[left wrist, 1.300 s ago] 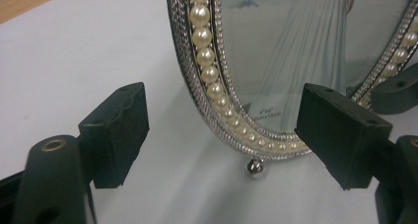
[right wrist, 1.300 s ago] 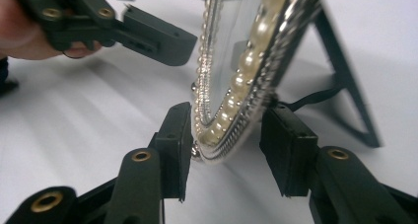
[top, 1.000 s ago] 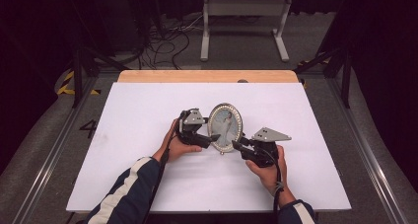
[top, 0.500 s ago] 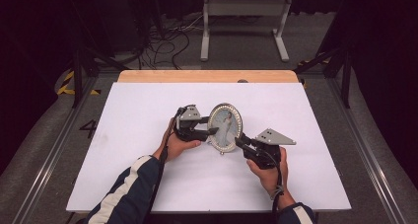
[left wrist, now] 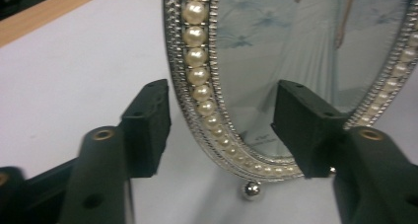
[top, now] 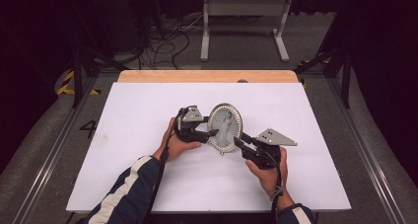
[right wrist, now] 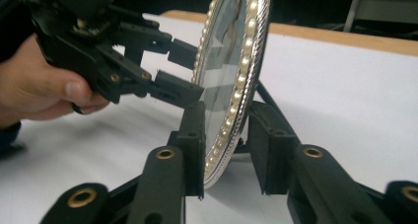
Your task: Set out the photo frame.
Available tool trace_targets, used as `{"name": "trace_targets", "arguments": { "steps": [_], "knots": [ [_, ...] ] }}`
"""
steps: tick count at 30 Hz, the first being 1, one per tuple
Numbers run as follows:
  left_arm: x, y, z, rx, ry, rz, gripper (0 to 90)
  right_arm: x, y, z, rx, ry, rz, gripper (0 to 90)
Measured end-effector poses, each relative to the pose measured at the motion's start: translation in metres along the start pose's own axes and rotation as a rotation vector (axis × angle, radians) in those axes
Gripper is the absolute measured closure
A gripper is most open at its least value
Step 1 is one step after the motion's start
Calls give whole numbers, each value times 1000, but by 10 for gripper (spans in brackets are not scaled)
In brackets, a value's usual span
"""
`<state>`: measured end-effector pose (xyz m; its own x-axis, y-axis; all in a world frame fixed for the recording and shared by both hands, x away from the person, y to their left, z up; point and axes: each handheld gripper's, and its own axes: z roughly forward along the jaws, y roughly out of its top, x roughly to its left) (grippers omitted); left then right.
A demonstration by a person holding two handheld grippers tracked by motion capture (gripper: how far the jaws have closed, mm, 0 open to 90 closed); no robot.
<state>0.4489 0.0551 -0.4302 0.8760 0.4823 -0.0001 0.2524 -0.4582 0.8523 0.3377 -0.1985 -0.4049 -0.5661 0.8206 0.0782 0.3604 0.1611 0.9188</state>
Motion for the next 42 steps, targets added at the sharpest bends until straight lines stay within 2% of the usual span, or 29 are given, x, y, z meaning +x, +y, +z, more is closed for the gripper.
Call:
{"name": "trace_targets", "arguments": {
  "steps": [1,2,4,8,13,21,23,28,32,37,40,42],
  "knots": [
    [1,0,1,-4,-11,-7,367,0,1,-2,-7,-9,-5,722],
    [1,0,1,-1,-13,-2,364,0,2,-3,-4,-22,-25,736],
    [0,0,2,10,-45,12,364,1,3,-2,2,-32,-35,755],
    [-4,0,6,32,-53,40,350,2,2,1,31,-35,-48,778],
    [0,-1,3,29,-65,33,388,1,2,1,30,-33,-47,809],
    [0,-2,-1,36,-40,53,472,-1,2,1,36,-45,-46,803],
    [1,-3,-4,33,-52,65,472,0,1,2,36,-53,-50,798],
    [3,-5,-9,20,-75,58,501,-5,0,2,36,-49,-31,795],
    [2,-5,-9,31,-69,66,482,-3,1,3,32,-56,-38,795],
    [-2,-1,-8,-9,-38,52,411,-2,0,3,34,-63,-42,794],
    [-2,-1,-9,-24,-42,33,429,-1,1,3,38,-69,-48,793],
    [1,-2,-10,-23,-41,28,505,-2,1,3,37,-64,-40,794]
  ]
}}
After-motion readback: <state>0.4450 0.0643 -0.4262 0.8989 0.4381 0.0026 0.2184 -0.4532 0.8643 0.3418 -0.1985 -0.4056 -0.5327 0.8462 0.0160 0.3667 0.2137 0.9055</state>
